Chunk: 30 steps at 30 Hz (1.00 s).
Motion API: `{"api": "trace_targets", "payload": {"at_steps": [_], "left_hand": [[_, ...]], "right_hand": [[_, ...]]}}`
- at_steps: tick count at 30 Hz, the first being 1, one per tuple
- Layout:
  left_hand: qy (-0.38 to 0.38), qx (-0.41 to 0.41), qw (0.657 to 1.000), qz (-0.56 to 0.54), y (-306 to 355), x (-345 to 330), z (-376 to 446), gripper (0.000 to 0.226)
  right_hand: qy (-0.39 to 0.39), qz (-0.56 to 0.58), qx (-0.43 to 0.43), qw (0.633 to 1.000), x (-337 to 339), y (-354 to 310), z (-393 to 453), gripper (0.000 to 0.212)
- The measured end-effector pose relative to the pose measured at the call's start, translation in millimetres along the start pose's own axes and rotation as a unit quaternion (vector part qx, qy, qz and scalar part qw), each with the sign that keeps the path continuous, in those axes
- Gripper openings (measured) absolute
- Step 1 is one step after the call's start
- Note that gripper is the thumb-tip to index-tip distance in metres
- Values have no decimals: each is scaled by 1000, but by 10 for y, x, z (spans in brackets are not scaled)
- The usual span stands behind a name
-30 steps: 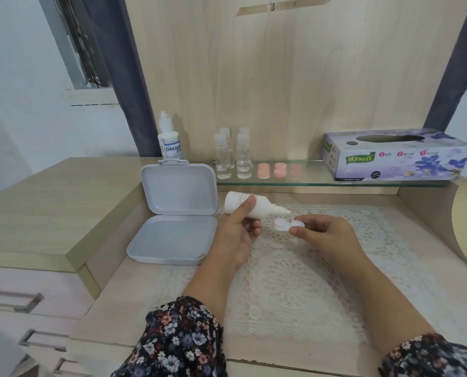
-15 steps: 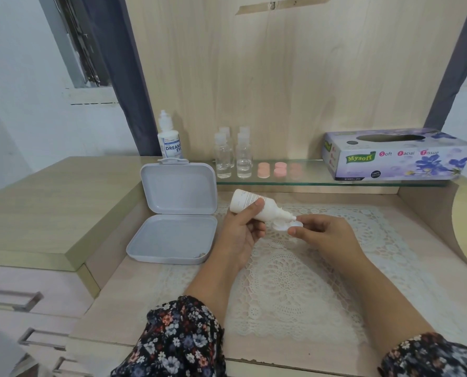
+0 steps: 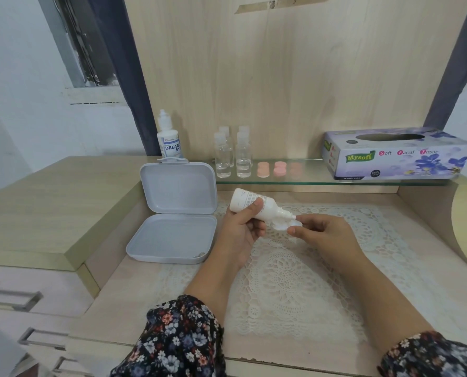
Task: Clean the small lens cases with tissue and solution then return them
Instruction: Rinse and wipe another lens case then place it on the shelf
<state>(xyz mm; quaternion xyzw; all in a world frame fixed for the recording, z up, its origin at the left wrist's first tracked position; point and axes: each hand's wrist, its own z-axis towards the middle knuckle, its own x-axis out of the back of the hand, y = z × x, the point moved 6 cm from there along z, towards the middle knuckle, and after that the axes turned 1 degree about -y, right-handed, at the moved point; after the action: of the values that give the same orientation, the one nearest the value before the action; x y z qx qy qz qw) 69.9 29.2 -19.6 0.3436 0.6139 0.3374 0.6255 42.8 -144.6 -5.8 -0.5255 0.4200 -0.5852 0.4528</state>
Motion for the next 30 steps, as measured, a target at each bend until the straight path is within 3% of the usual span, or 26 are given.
{"api": "trace_targets", "payload": {"at_steps": [30], "left_hand": [[-20, -9, 1000, 11, 38, -27, -19, 47]], "right_hand": [[-2, -11, 3, 1000, 1, -10, 5, 16]]}}
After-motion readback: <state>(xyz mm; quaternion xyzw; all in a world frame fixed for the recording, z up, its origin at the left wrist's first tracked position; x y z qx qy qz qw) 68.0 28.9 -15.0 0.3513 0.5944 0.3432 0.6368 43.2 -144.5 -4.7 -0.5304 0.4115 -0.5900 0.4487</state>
